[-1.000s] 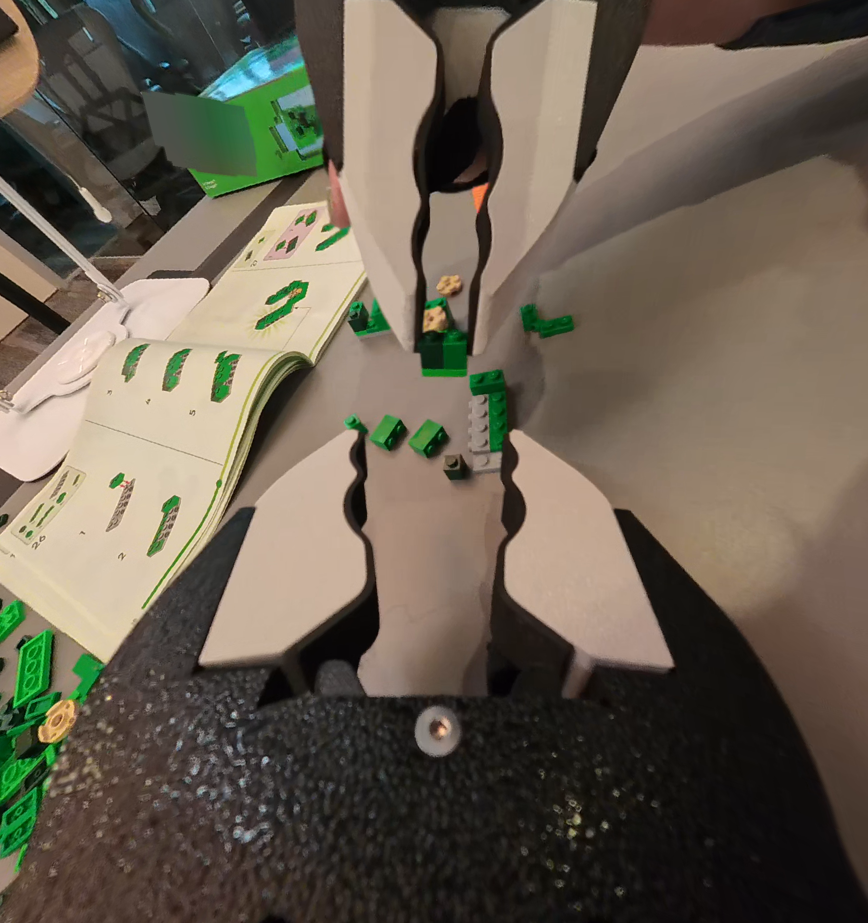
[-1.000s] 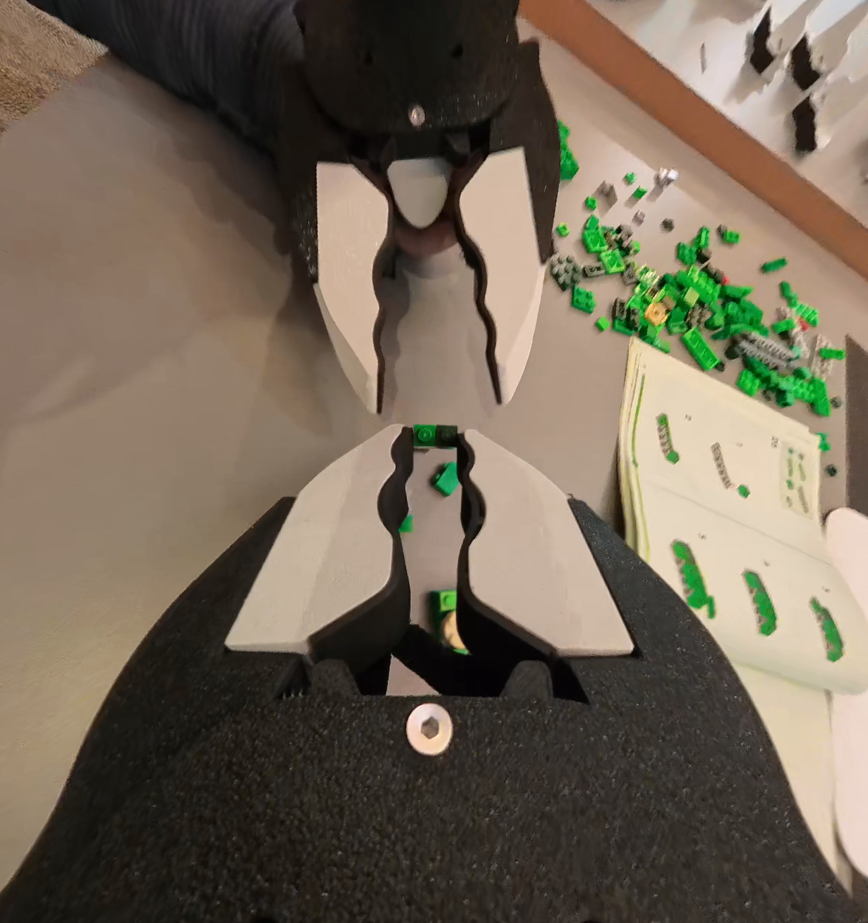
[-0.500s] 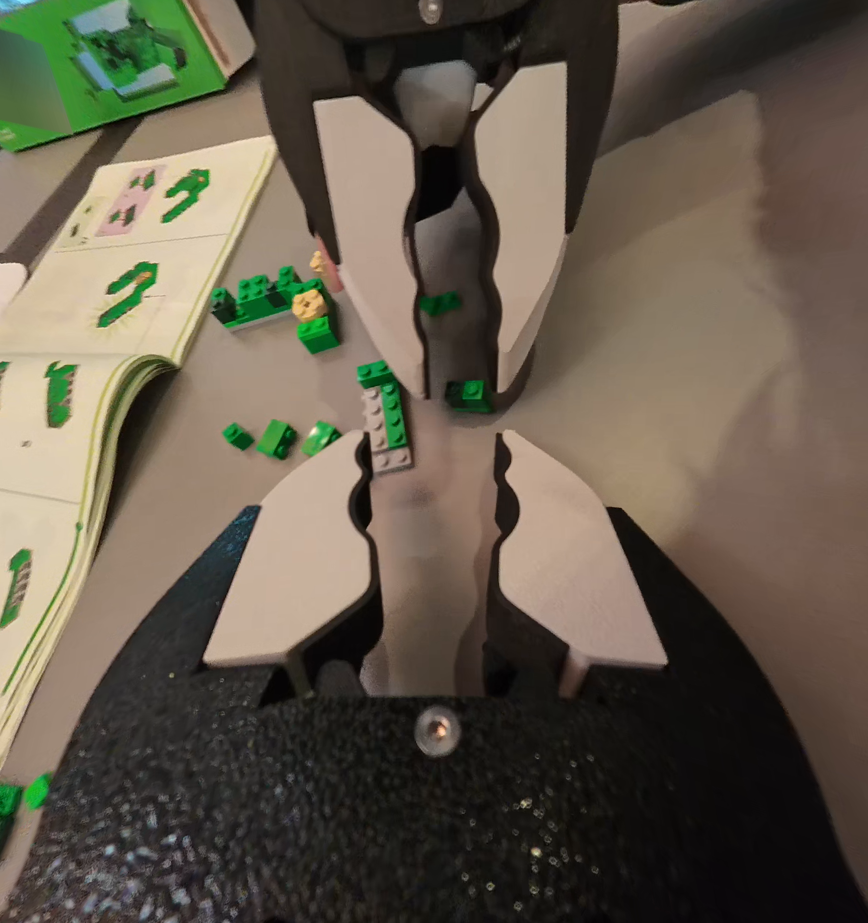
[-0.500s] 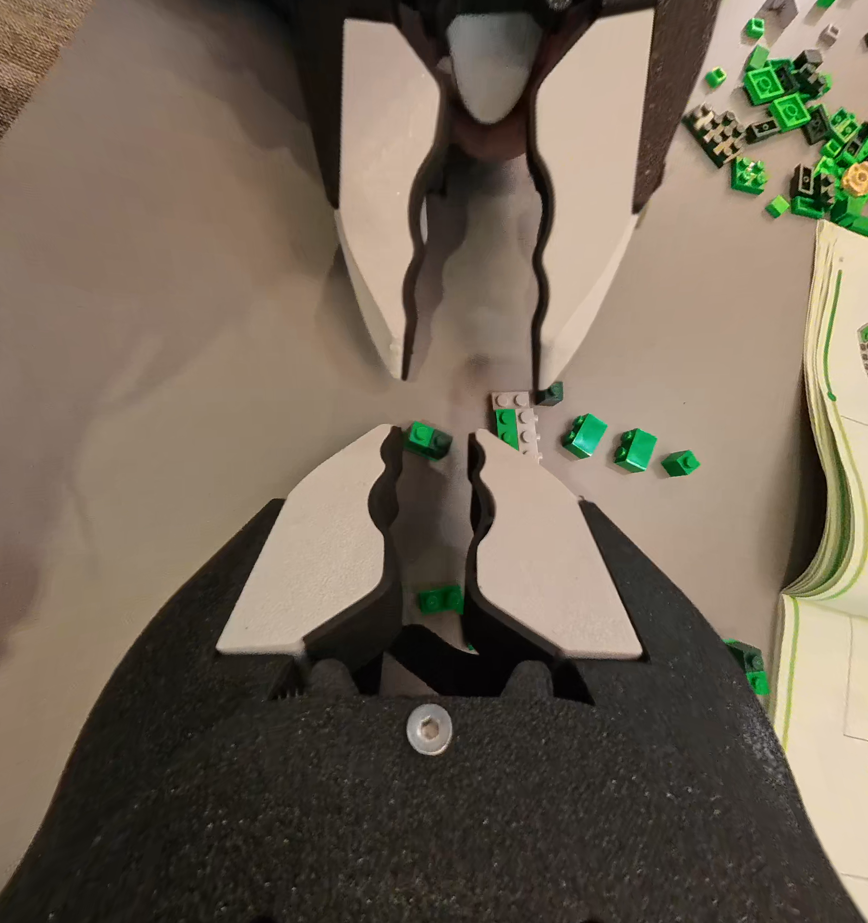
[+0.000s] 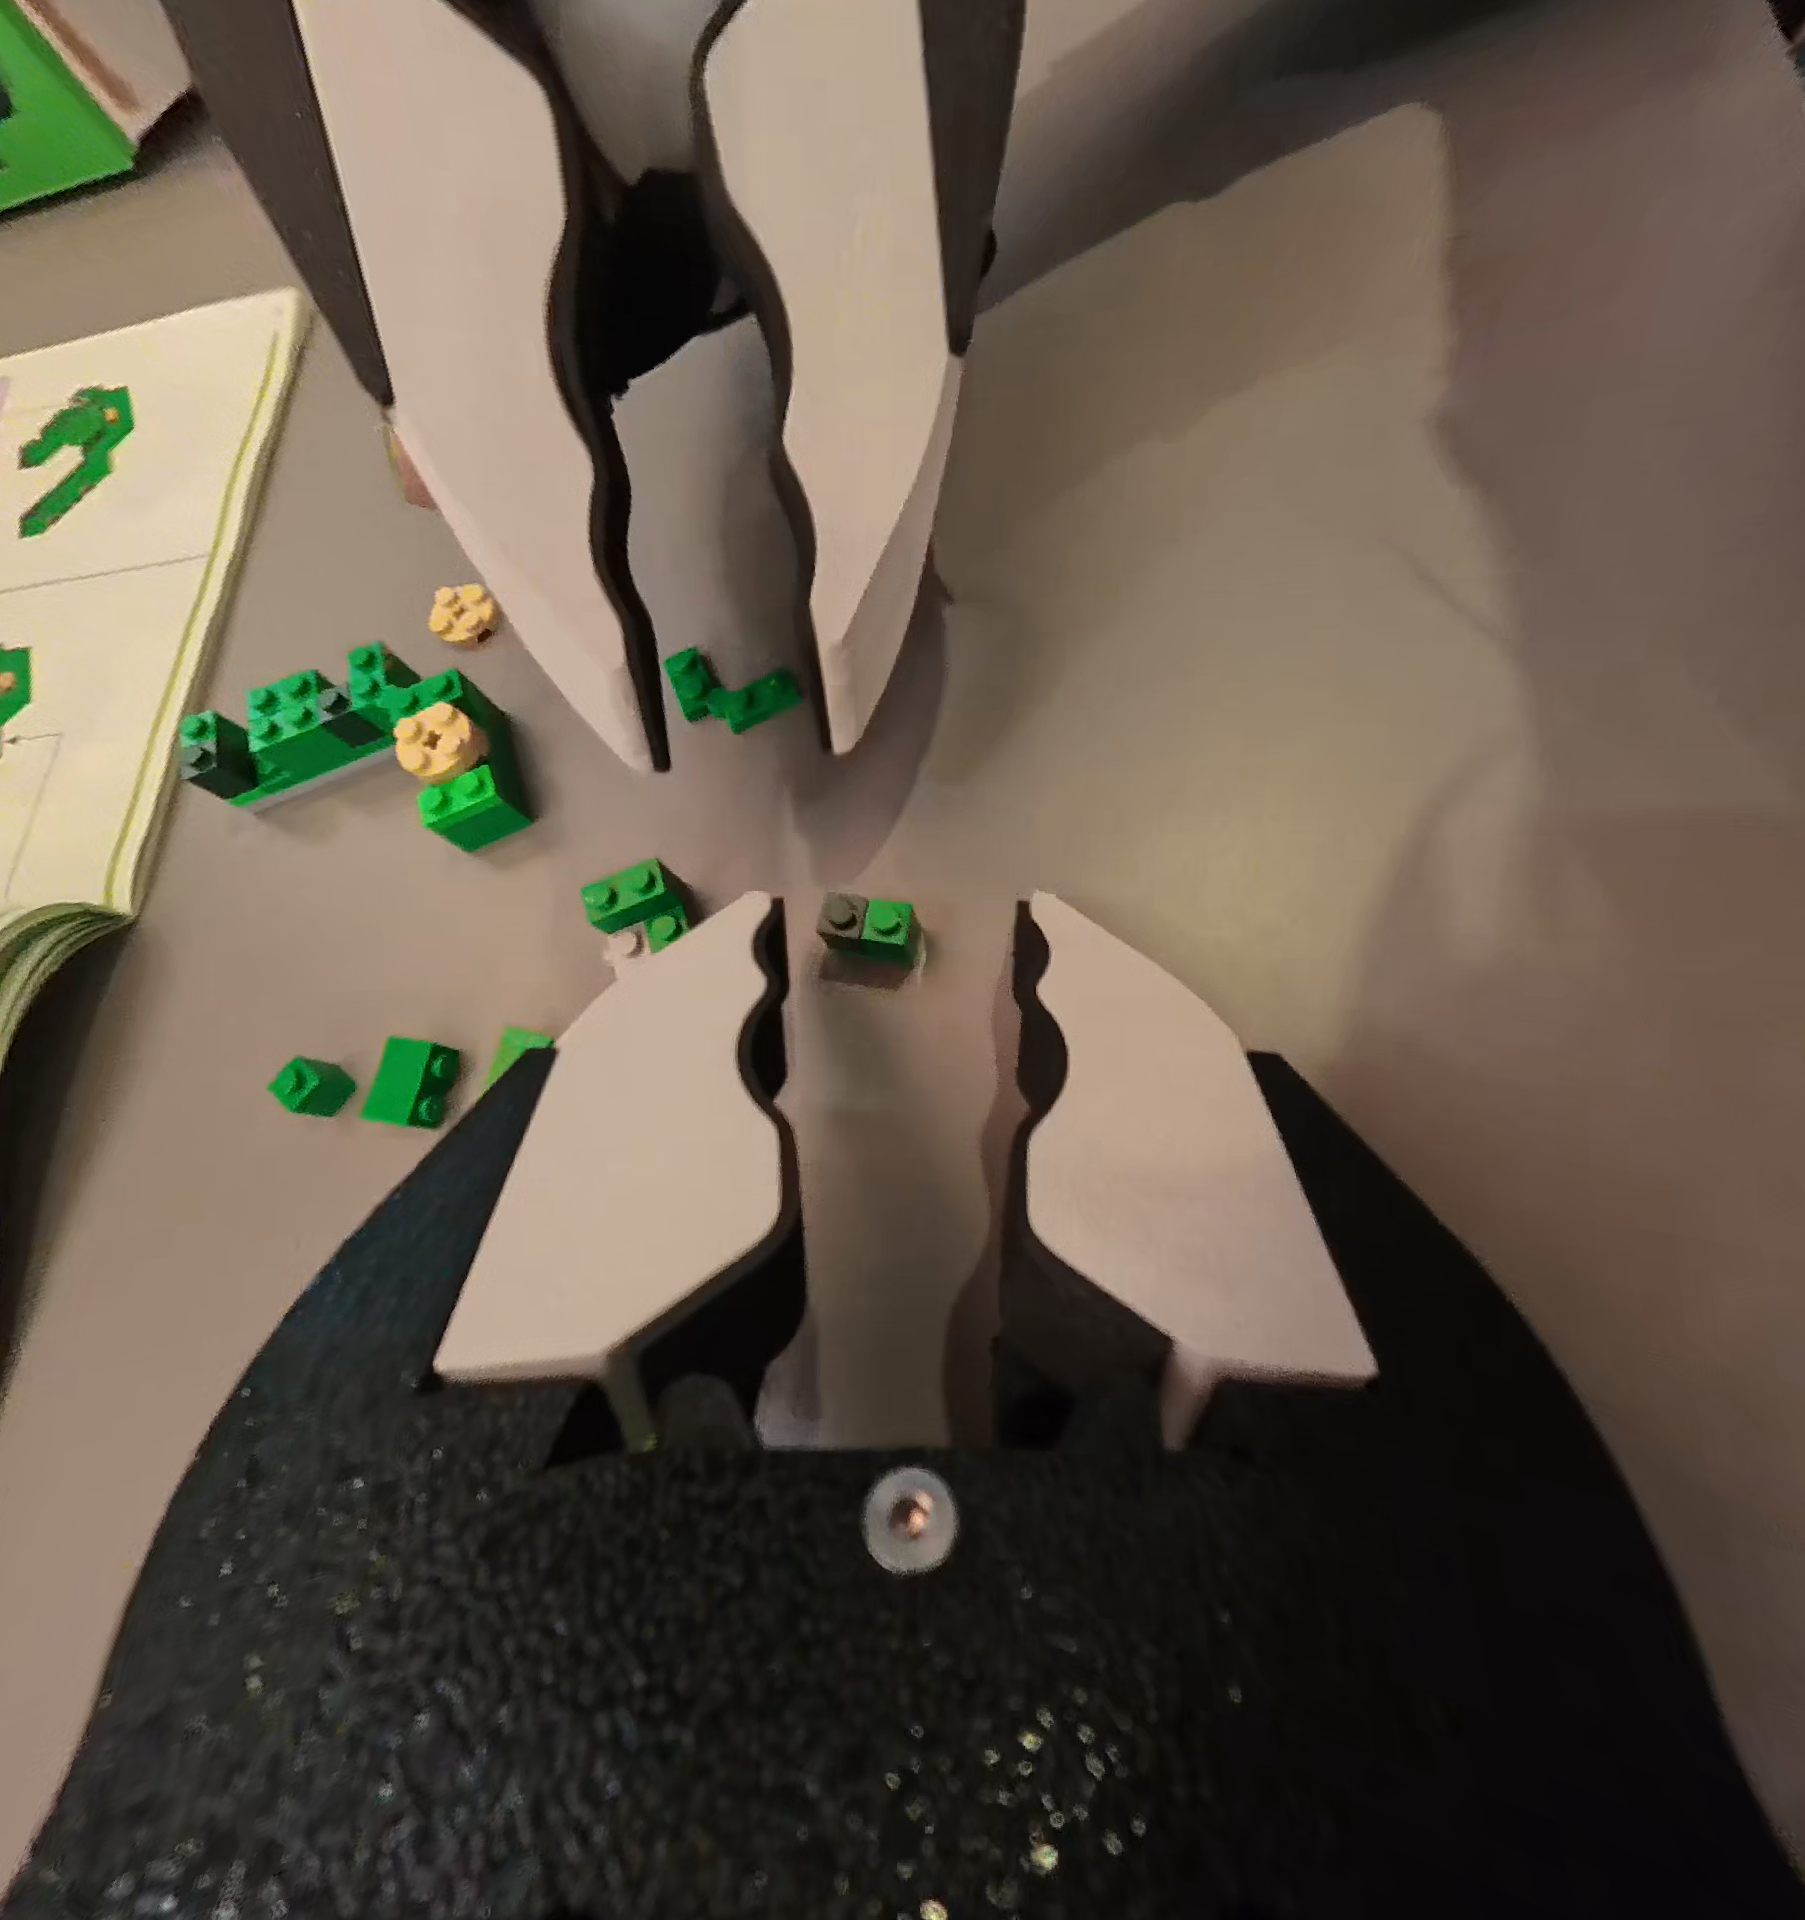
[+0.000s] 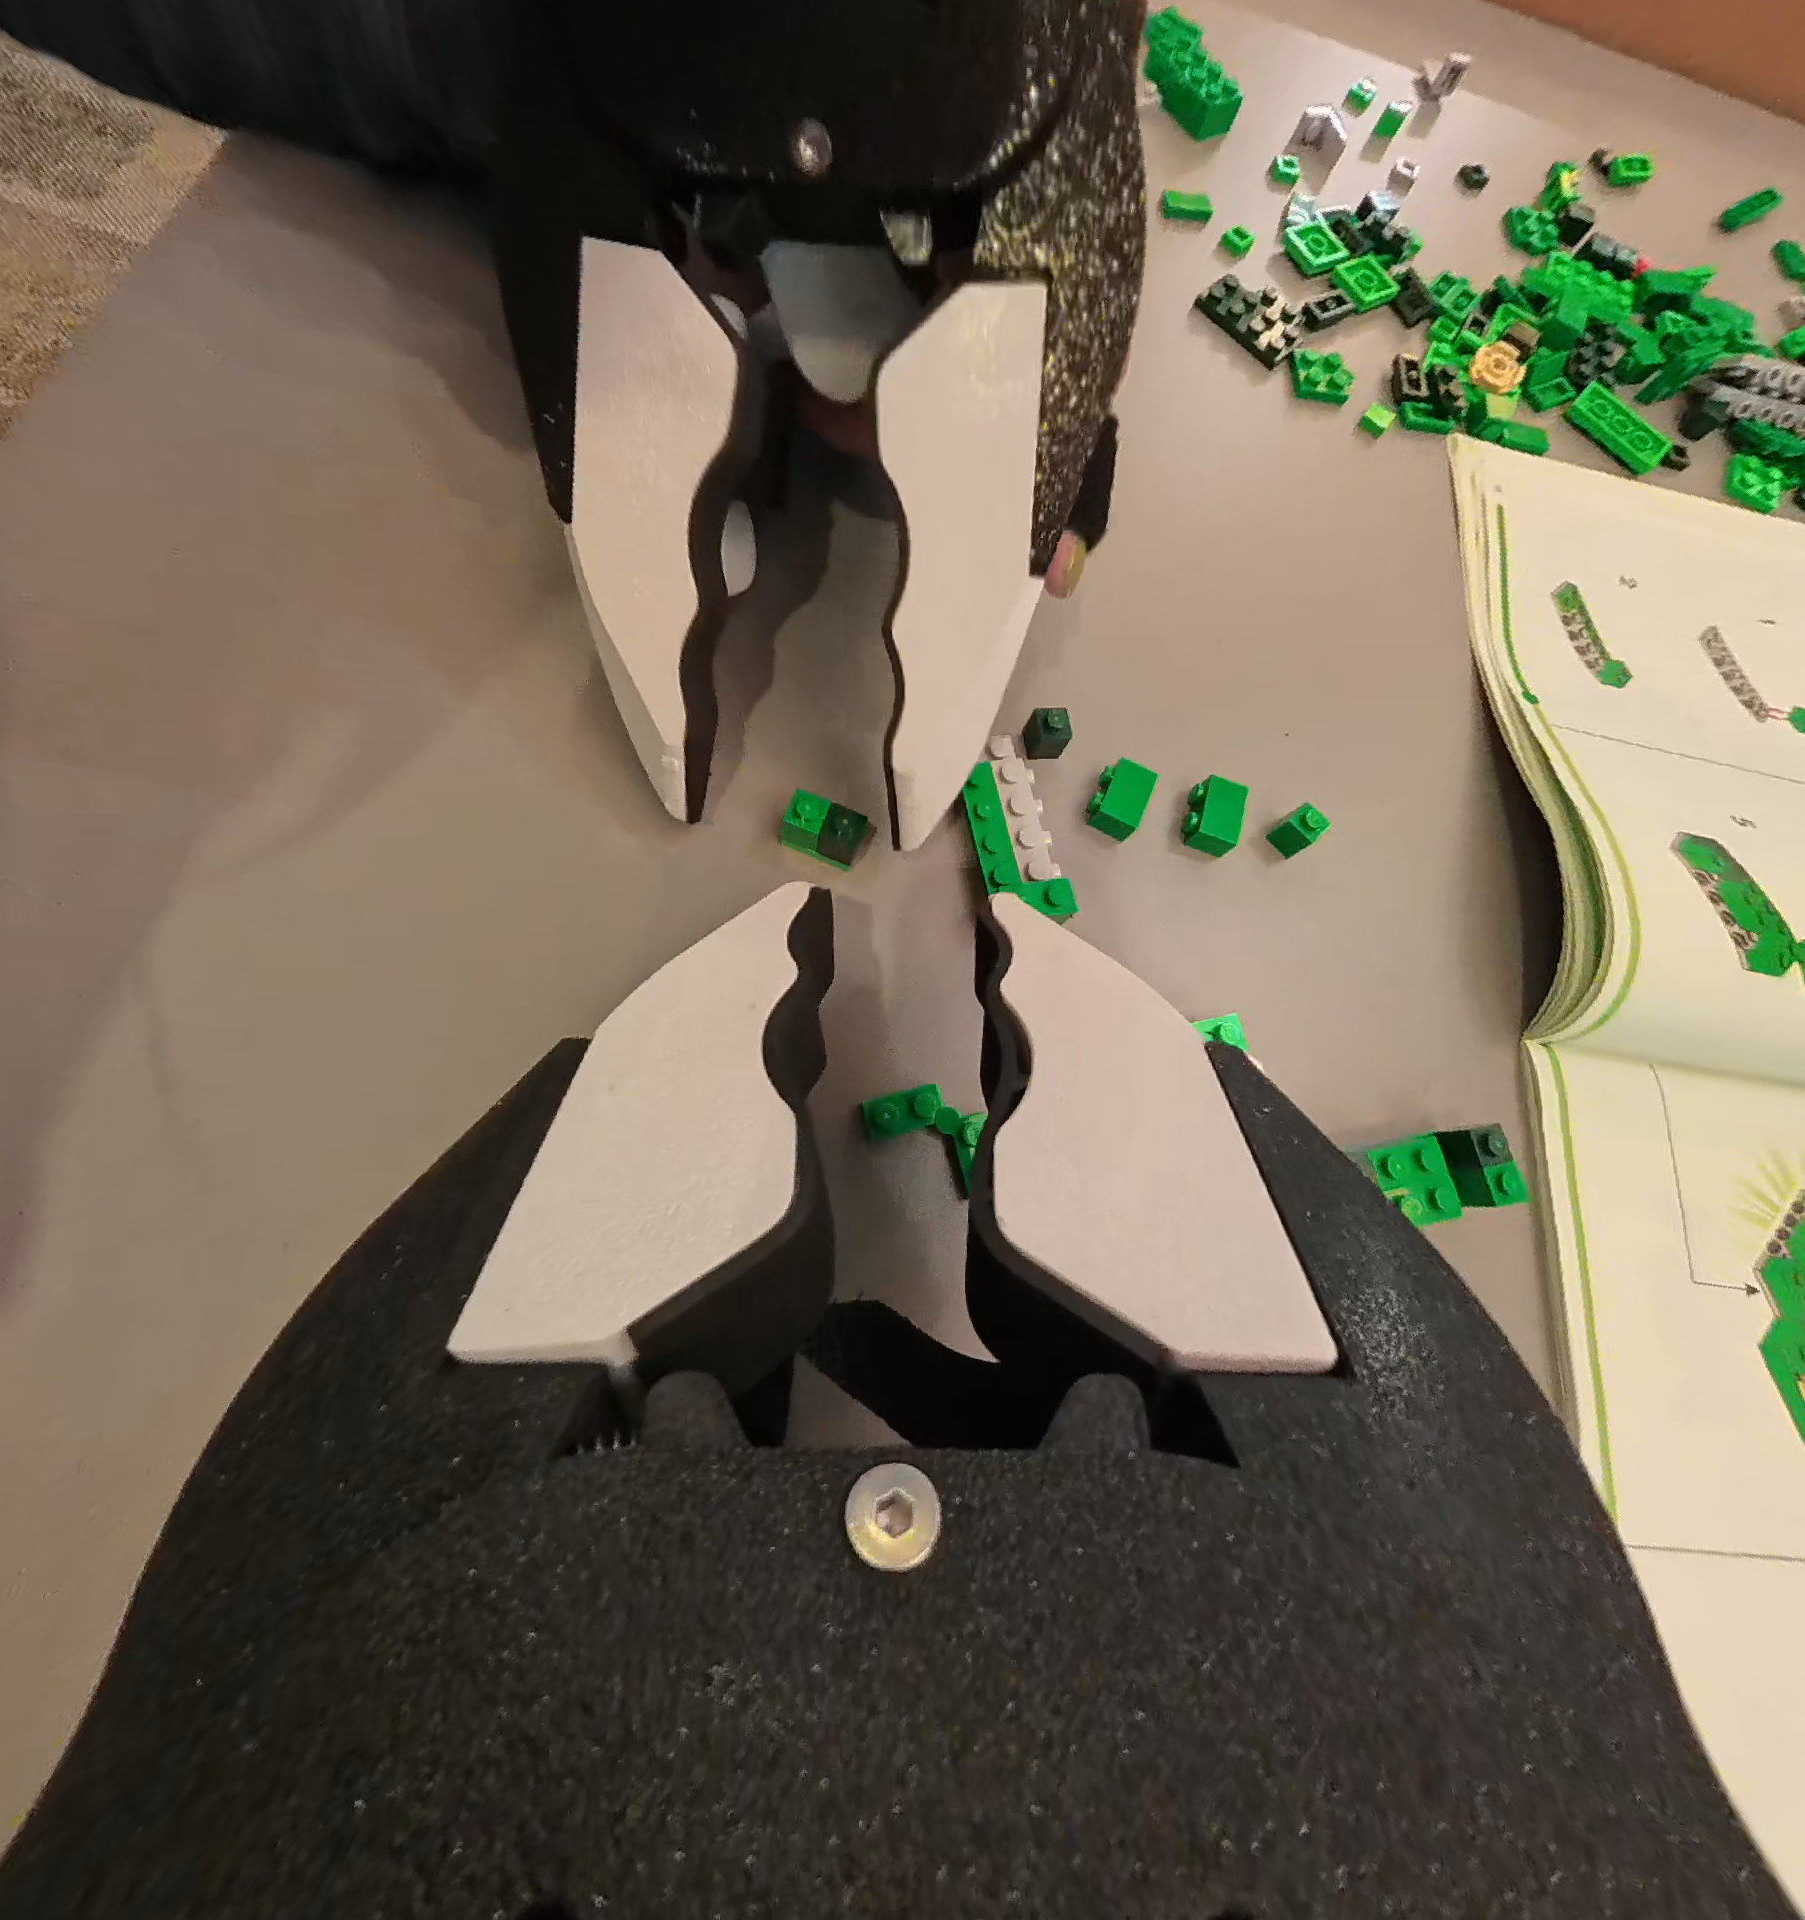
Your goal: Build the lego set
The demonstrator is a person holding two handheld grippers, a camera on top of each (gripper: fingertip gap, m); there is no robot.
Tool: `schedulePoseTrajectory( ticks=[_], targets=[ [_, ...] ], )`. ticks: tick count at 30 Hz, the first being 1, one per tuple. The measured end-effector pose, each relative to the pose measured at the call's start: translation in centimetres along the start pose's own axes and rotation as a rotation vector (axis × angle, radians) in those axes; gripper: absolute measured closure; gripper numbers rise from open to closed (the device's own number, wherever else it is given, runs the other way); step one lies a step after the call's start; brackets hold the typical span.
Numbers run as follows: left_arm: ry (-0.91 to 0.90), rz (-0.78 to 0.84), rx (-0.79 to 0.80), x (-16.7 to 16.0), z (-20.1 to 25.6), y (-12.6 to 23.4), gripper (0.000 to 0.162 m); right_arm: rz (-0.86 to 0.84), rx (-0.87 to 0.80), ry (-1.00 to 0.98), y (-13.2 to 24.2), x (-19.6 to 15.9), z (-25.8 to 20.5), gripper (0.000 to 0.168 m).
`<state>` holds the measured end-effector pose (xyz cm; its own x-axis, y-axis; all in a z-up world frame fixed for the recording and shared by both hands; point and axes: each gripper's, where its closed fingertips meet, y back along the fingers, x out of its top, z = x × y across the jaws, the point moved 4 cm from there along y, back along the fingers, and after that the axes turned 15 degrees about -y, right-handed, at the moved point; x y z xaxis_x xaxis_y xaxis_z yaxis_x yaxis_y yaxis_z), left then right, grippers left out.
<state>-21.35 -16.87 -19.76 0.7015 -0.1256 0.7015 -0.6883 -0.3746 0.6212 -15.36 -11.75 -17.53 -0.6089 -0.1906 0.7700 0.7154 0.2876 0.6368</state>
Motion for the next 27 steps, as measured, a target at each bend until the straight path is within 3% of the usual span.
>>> schedulePoseTrajectory(
  ticks=[10,17,22,27],
  targets=[
    [0.062,-0.004,-0.064,-0.4,-0.2,-0.1,0.129,0.025,-0.003,-0.046,0.3,-0.7,0.8,0.142],
    [0.064,-0.005,-0.062,-0.4,-0.3,-0.2,0.128,-0.058,0.04,0.02,-0.9,-0.8,2.7,0.132],
    [0.038,-0.001,-0.077,-0.2,-0.1,-0.4,0.145,-0.128,0.095,0.103,-2.0,-0.2,3.3,0.13],
    [0.029,-0.002,-0.066,-0.3,0.3,0.0,0.146,-0.188,0.142,0.114,-2.8,0.1,3.7,0.133]
  ],
)
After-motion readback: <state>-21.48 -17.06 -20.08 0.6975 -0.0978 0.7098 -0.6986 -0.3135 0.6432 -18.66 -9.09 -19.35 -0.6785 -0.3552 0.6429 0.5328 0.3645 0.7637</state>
